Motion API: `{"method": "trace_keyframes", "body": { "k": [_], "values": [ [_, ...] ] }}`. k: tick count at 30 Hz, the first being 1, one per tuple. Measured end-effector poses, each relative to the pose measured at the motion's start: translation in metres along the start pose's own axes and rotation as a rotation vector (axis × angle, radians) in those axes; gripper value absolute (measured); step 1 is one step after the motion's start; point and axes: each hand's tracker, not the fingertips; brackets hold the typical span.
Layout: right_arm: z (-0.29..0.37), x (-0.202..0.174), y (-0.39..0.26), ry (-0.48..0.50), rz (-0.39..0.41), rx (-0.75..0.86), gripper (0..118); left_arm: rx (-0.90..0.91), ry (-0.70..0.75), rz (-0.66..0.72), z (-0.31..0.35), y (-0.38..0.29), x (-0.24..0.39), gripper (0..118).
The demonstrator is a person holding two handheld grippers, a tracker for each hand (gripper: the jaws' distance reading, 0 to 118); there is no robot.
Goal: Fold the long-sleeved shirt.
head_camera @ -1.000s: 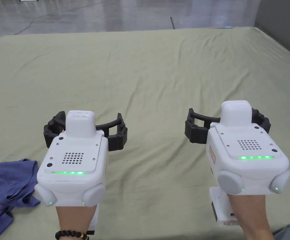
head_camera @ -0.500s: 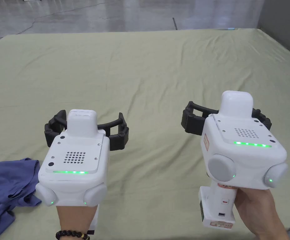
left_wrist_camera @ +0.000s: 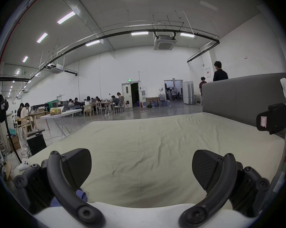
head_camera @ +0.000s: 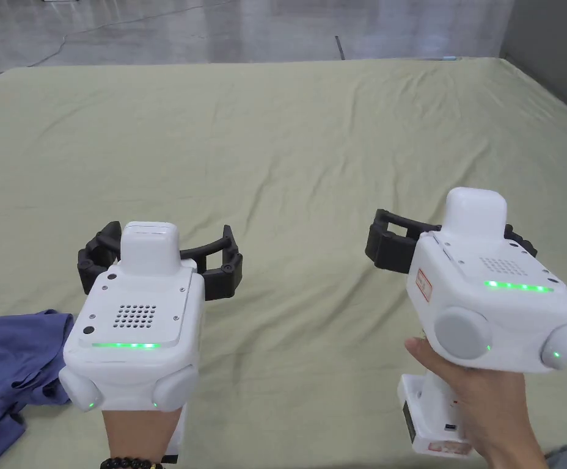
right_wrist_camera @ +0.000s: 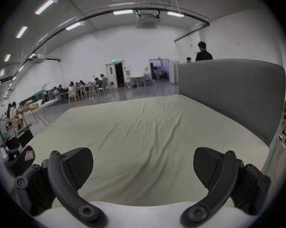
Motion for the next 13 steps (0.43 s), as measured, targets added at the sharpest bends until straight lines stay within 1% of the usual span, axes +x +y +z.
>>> {"method": "trace_keyframes", "body": {
  "k": [2,3,4,5,6,7,8,9,10,11,13],
  "values": [
    [0.009,0.006,-0.008,0.040,0.034,0.107,118,0.000,-0.003,-0.002,0.000,-0.002,-0.002,118],
    [0.011,0.008,-0.011,0.007,0.054,0.177,118,0.018,-0.003,0.009,0.001,-0.005,-0.004,118],
    [0.007,0.010,-0.013,0.007,0.098,0.199,118,0.046,-0.028,0.046,0.002,-0.006,-0.007,118],
    [-0.004,0.015,-0.016,0.046,0.147,0.191,118,0.072,-0.066,0.092,0.004,-0.007,-0.011,118],
    [-0.011,0.017,-0.022,-0.068,0.153,0.158,118,0.105,-0.068,0.116,0.005,-0.009,-0.013,118],
    [-0.014,0.019,-0.025,-0.133,0.168,0.075,118,0.092,-0.050,0.098,0.003,-0.011,-0.013,118],
    [-0.014,0.024,-0.030,-0.111,0.138,0.074,118,0.064,-0.033,0.081,0.001,-0.011,-0.012,118],
    [-0.012,0.030,-0.036,-0.052,0.094,0.112,118,0.030,-0.023,0.056,0.000,-0.011,-0.011,118],
    [-0.011,0.032,-0.040,-0.026,0.073,0.145,118,0.035,-0.038,0.055,0.000,-0.013,-0.012,118],
    [-0.010,0.033,-0.043,-0.033,0.083,0.180,118,0.038,-0.042,0.056,0.001,-0.015,-0.012,118],
    [-0.010,0.032,-0.047,-0.035,0.128,0.198,118,0.035,-0.035,0.048,0.001,-0.017,-0.009,118]
  ]
}}
